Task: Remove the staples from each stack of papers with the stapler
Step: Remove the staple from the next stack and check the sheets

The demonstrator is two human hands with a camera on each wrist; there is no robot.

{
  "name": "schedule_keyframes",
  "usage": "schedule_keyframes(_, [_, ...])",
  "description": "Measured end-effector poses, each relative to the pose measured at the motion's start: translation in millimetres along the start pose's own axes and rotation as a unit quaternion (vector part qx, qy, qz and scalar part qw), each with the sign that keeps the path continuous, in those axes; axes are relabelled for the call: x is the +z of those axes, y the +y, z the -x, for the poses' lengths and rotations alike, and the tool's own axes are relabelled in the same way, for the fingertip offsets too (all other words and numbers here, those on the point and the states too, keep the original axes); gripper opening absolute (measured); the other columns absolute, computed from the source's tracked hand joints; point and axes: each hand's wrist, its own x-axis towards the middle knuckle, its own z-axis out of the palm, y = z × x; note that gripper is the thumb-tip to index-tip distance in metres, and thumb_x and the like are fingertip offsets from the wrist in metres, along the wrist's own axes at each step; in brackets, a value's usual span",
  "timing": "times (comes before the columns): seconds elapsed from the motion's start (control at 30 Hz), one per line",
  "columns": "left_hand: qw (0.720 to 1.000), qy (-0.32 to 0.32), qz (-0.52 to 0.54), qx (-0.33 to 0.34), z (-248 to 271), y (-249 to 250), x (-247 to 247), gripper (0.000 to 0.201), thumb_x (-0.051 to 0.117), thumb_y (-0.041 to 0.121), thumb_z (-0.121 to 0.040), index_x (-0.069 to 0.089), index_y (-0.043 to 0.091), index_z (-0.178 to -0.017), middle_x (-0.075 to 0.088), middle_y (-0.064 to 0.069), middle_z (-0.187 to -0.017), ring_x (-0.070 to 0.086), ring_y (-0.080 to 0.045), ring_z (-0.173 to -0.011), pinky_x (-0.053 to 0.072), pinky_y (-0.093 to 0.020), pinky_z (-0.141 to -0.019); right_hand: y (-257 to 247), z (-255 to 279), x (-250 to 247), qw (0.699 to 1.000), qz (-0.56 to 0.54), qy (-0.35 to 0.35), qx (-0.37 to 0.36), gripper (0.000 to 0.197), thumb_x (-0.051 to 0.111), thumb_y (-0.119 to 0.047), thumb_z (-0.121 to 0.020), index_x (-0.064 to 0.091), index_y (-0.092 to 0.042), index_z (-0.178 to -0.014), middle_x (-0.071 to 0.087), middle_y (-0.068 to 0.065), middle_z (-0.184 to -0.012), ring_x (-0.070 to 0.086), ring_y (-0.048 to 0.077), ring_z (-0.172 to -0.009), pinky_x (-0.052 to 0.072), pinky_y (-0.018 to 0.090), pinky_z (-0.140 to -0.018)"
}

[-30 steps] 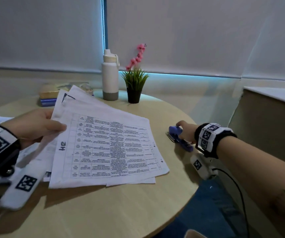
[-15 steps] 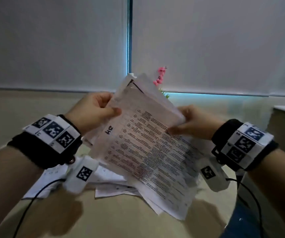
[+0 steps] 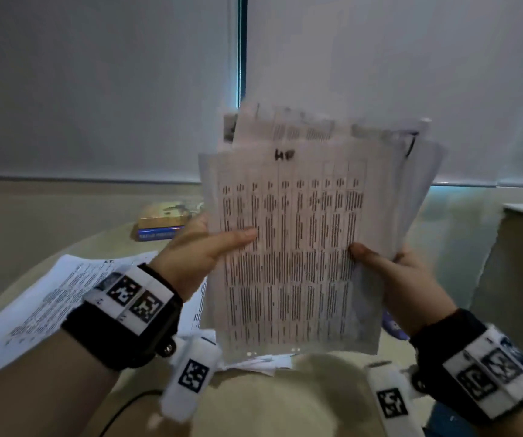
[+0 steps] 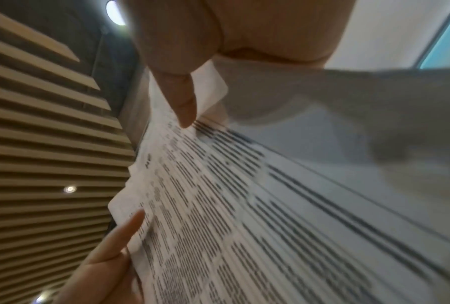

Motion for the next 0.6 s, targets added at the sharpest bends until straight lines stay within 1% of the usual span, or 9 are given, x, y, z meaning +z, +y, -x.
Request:
schedule_keyframes(0.03, [1.000,-0.008,-0.008,-0.002,1,0,3,0.054,0.076,0.018,-0.073,0.058,0.004,-0.122,0.072,-0.009,-0.109,0.069,-0.023,-0.102,0.050,-0.046,-0.098,1,3,-1,1.000,0.002,0.004,0.001,0.048,0.082,-0.039,-0.050,0.075,-0.011,-0.088,0.075,0.008,-0.086,0.072,0.020,-0.075,0.055,0.022,-0.058])
schedule_keyframes(0.13, [1.000,-0.022,-0.018,0.011,0,6,10,0.048,0.077,0.018,-0.072,0.062,0.004,-0.115,0.073,-0.011,-0.107,0.069,-0.025,-0.100,0.051,-0.046,-0.095,-11,8,2,0.999,-0.031,-0.002,-0.015,0.038,0.071,-0.017,-0.063,0.069,-0.006,-0.099,0.074,0.011,-0.093,0.072,0.023,-0.085,0.056,0.024,-0.064])
schedule_keyframes(0.23, [0.998,-0.024,-0.027,0.043,-3,20,14,0.049,0.076,0.021,-0.072,0.061,0.003,-0.116,0.071,-0.014,-0.108,0.068,-0.027,-0.102,0.052,-0.047,-0.094,-27,5,5,0.998,-0.018,0.016,-0.061,0.043,0.066,-0.008,-0.070,0.060,-0.001,-0.112,0.074,0.012,-0.095,0.072,0.023,-0.085,0.056,0.024,-0.063])
schedule_keyframes(0.3, [0.996,-0.025,-0.040,0.074,-7,29,16,0.056,0.076,0.023,-0.073,0.056,0.006,-0.122,0.069,-0.014,-0.111,0.068,-0.028,-0.103,0.055,-0.044,-0.090,-39,0,7,0.992,0.011,0.043,-0.122,0.048,0.068,-0.006,-0.072,0.054,-0.009,-0.118,0.071,0.010,-0.099,0.071,0.018,-0.086,0.056,0.023,-0.066])
schedule_keyframes(0.33, [0.994,-0.024,-0.033,0.099,-9,33,18,0.059,0.076,0.020,-0.073,0.052,0.013,-0.127,0.065,-0.015,-0.116,0.067,-0.030,-0.103,0.056,-0.042,-0.087,-45,-2,8,0.985,0.030,0.059,-0.159,0.050,0.068,-0.004,-0.073,0.050,-0.017,-0.118,0.068,0.007,-0.101,0.069,0.013,-0.086,0.055,0.021,-0.068])
schedule_keyframes(0.4, [0.987,-0.031,-0.011,0.155,-11,40,20,0.072,0.074,0.006,-0.074,0.043,0.037,-0.130,0.057,-0.020,-0.121,0.065,-0.035,-0.101,0.057,-0.043,-0.084,-57,-6,9,0.966,0.090,0.075,-0.232,0.055,0.069,-0.001,-0.076,0.043,-0.029,-0.116,0.059,0.001,-0.107,0.064,0.006,-0.088,0.053,0.018,-0.072])
schedule_keyframes(0.47, [0.980,-0.053,-0.023,0.191,-13,46,22,0.074,0.070,0.002,-0.076,0.042,0.048,-0.127,0.056,-0.026,-0.119,0.064,-0.042,-0.098,0.057,-0.048,-0.083,-66,-9,11,0.951,0.130,0.067,-0.272,0.051,0.067,0.001,-0.079,0.045,-0.031,-0.112,0.056,0.001,-0.104,0.061,0.007,-0.086,0.052,0.016,-0.069])
schedule_keyframes(0.53, [0.975,-0.060,-0.042,0.211,-15,51,24,0.057,0.066,0.005,-0.077,0.051,0.037,-0.122,0.061,-0.019,-0.110,0.067,-0.035,-0.093,0.057,-0.043,-0.078,-73,-13,14,0.946,0.152,0.049,-0.281,0.035,0.065,0.003,-0.082,0.053,-0.025,-0.100,0.061,-0.005,-0.088,0.060,0.005,-0.074,0.051,0.016,-0.065])
schedule_keyframes(0.6, [0.975,-0.047,-0.042,0.214,-17,56,28,0.031,0.066,0.003,-0.078,0.060,0.021,-0.102,0.065,-0.007,-0.096,0.069,-0.026,-0.086,0.058,-0.036,-0.071,-77,-18,15,0.944,0.174,0.043,-0.277,0.026,0.064,0.003,-0.082,0.058,-0.022,-0.086,0.064,-0.014,-0.074,0.059,0.000,-0.066,0.049,0.015,-0.062])
